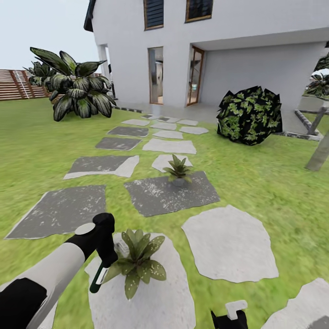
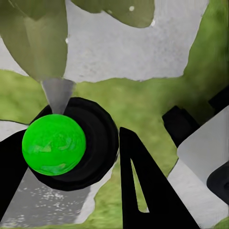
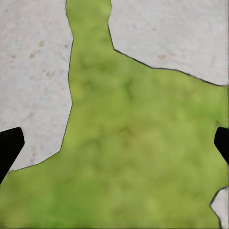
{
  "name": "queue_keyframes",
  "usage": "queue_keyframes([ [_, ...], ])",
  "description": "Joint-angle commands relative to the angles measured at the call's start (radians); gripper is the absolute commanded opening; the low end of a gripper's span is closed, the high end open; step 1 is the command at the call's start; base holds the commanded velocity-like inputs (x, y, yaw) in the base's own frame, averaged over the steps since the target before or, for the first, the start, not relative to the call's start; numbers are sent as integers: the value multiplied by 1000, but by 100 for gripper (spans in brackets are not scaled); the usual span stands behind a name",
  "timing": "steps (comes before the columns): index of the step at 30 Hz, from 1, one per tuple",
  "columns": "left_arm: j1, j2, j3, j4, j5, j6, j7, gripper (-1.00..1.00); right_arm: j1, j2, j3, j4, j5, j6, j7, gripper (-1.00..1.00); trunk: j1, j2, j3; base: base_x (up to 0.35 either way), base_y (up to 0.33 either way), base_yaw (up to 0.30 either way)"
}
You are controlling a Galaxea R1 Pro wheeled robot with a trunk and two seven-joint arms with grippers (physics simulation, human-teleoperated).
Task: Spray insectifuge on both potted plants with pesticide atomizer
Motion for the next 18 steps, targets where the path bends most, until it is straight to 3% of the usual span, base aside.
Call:
queue_keyframes([
  [1,-1,1,-5,-5,-7,10,-10,-100,-1,0,3,1,3,-3,0,100,-1,0,-1,-305,101,-210],
  [18,-2,1,-8,-5,-8,13,-10,-100,-1,-1,3,2,3,-4,0,100,-1,0,-1,-28,33,-19],
])
